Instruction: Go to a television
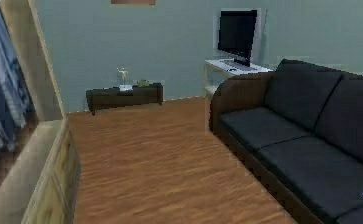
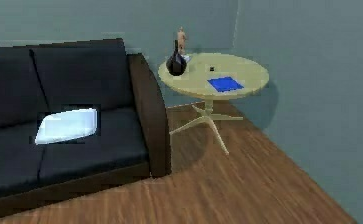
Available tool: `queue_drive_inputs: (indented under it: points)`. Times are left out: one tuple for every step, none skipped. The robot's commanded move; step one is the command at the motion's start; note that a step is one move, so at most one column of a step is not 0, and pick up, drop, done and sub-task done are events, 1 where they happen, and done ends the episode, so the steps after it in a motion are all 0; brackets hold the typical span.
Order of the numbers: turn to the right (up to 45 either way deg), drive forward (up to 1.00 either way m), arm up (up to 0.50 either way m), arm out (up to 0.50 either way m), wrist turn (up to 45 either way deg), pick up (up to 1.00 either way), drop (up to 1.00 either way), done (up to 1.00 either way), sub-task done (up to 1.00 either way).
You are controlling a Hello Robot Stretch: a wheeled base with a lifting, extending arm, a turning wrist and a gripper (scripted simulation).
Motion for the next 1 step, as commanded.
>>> queue_drive_inputs:
  points:
    - [0.0,1.0,0.0,0.0,0.0,0.0,0.0,0.0,0.0]
